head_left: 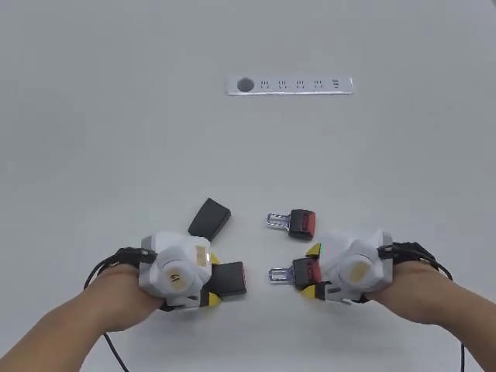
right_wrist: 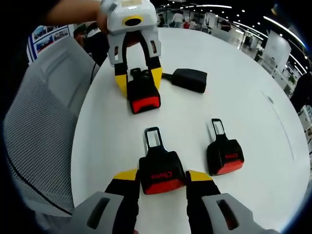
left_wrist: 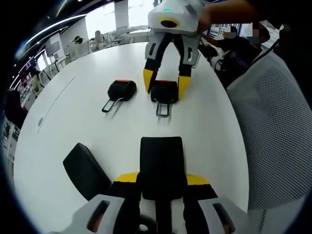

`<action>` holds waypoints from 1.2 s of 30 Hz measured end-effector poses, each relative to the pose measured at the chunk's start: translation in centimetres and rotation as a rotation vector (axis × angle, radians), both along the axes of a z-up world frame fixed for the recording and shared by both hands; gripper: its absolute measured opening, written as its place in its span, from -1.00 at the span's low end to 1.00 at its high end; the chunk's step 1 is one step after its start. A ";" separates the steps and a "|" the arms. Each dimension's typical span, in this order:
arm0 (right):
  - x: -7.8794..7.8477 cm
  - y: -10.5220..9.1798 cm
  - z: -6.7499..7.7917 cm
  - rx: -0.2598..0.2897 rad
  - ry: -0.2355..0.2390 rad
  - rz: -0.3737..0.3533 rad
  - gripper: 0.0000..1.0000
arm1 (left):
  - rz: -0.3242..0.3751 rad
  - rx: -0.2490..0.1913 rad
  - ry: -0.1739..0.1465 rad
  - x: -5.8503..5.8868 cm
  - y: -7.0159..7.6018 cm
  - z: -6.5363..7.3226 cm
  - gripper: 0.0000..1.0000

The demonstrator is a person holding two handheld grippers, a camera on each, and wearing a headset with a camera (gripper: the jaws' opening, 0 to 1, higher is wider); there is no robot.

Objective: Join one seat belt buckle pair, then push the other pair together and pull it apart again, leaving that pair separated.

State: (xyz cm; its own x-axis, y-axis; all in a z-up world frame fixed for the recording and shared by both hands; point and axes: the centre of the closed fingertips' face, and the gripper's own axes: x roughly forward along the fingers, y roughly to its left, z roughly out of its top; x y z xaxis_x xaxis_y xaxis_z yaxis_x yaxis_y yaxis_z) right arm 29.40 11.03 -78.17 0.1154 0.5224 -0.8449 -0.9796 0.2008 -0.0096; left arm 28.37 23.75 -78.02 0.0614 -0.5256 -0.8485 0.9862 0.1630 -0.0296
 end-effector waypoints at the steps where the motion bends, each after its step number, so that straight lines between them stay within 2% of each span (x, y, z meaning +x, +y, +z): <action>1: 0.0 0.3 0.0 0.000 -0.001 0.002 -0.31 | -0.005 0.003 -0.001 0.0 0.0 0.0 -0.32; 9: -0.1 2.4 0.1 0.024 -0.010 -0.004 -0.32 | -0.009 0.014 0.001 -0.1 0.0 0.0 -0.33; 17: 0.0 3.4 0.0 0.047 -0.019 -0.021 -0.32 | -0.012 0.027 0.003 -0.1 -0.1 0.0 -0.33; 26: -0.2 5.3 -0.1 0.050 -0.042 0.027 -0.32 | -0.020 0.031 0.004 -0.1 0.0 0.0 -0.33; 36: -0.2 5.5 -0.1 0.022 -0.058 0.075 -0.34 | -0.042 0.028 -0.007 -0.2 -0.2 0.0 -0.34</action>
